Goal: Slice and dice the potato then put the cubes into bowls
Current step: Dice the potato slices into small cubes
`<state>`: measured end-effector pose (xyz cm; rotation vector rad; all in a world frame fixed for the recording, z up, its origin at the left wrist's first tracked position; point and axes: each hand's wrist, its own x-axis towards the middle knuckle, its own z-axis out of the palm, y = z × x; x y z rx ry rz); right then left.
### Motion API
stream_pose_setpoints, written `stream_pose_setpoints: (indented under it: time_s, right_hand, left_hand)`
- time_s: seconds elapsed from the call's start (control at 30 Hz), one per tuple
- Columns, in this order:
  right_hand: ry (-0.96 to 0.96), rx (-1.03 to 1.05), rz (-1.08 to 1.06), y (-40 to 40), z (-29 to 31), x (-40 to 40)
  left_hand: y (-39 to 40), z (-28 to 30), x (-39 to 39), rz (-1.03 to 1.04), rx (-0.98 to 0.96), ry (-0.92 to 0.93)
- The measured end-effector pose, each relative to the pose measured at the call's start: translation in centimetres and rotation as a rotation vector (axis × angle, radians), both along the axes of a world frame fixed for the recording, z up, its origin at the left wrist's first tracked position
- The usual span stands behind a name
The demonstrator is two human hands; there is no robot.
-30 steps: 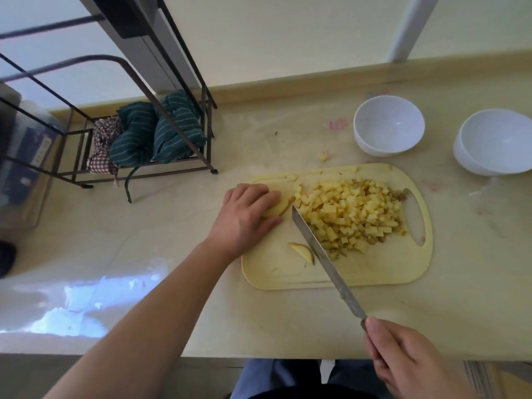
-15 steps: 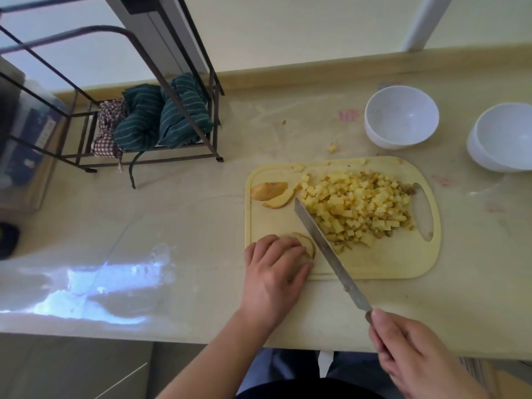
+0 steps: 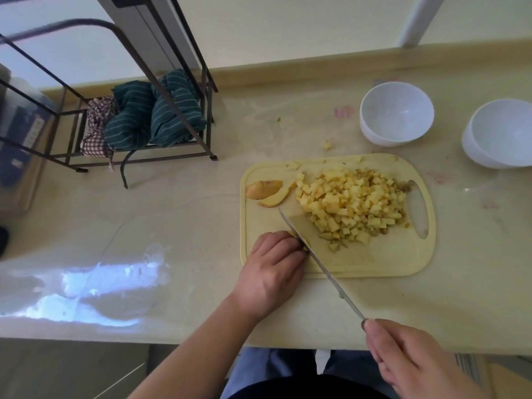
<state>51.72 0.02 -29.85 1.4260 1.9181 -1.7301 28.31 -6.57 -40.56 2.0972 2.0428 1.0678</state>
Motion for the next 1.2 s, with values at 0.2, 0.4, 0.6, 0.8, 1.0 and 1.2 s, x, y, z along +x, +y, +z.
stream_pose_setpoints:
  time_s: [0.2,0.4,0.6,0.8,1.0,1.2]
  right_hand:
    - [-0.062,0.126,0.065,0.4,0.1,-0.6]
    - [0.03,0.091,0.095,1.7,-1.0,-2.6]
    - [0.062,-0.051,-0.004,2.1,0.6,-1.4]
    - [0.067,-0.205,-0.148,2.3,2.0,0.2]
    - [0.102,-0.284,-0.097,2.9,1.8,-0.9]
    - [0.083,-0.14,-0.008,2.2,0.4,-1.8]
  left_hand:
    - [0.1,0.0,0.1,0.008,-0.001,-0.029]
    - [0.2,0.1,0.0,0.011,-0.014,-0.051]
    - [-0.2,0.9,-0.9,-0.047,-0.074,-0.013]
    - [2.0,2.6,-3.8,-0.216,-0.221,0.04]
    - [2.7,2.8,-5.2,-0.194,-0.084,-0.029]
    - [2.4,5.8,-3.7,-0.042,0.192,-0.197]
